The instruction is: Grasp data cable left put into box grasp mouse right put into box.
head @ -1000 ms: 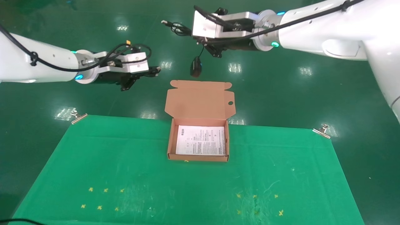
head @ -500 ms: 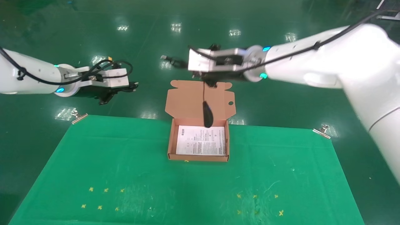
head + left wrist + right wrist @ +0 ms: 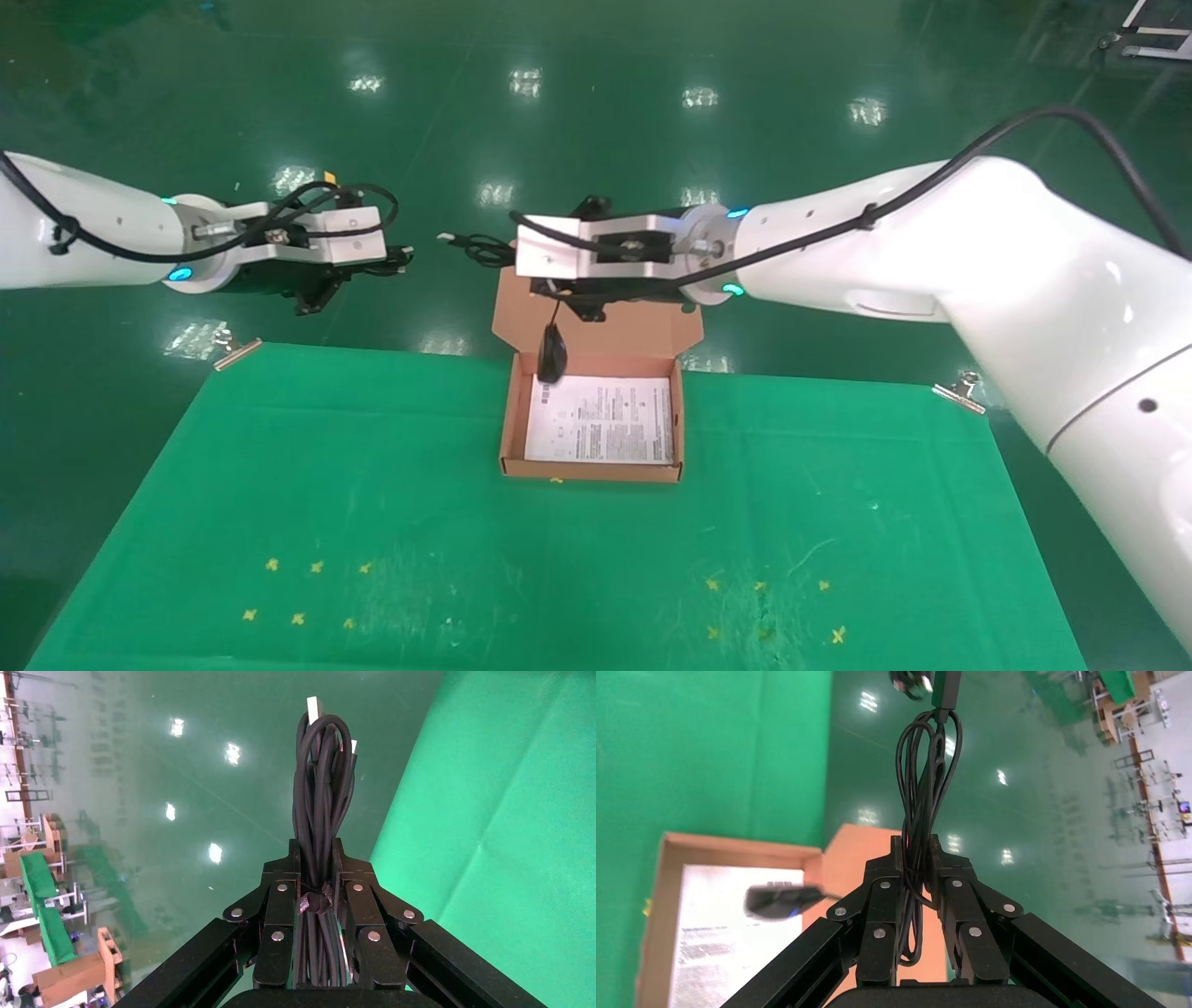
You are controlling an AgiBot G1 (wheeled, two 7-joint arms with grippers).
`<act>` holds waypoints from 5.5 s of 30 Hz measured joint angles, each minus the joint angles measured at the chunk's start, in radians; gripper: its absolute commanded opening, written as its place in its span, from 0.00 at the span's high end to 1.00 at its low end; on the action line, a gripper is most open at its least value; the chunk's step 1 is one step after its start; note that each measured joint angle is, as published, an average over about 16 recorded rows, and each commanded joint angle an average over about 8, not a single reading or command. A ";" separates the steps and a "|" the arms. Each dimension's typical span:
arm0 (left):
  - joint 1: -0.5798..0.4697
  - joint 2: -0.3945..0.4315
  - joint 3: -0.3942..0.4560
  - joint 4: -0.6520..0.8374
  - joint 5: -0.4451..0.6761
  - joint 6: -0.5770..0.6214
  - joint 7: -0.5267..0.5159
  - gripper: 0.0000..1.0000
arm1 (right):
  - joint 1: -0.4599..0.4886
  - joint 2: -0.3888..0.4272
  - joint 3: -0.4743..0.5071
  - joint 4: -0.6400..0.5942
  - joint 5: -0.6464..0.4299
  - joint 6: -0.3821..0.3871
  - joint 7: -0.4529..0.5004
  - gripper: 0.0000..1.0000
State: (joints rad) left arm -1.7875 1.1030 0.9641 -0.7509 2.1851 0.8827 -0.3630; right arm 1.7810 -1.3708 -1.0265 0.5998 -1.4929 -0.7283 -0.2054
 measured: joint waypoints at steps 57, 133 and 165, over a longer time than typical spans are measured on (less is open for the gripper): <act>0.019 -0.005 0.003 -0.042 0.011 0.003 -0.032 1.00 | -0.117 0.027 -0.338 -0.152 0.343 0.108 0.191 0.00; 0.224 0.200 0.300 0.028 -0.470 -0.369 0.320 0.00 | 0.082 0.703 -0.500 0.660 -0.019 0.195 0.701 0.00; 0.250 -0.012 0.050 -0.153 -0.690 -0.135 0.177 0.00 | 0.003 0.726 -0.236 0.720 0.080 -0.129 0.620 0.00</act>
State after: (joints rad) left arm -1.5371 1.0909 1.0140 -0.9036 1.4952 0.7472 -0.1865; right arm 1.7837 -0.6445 -1.2623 1.3200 -1.4125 -0.8577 0.4144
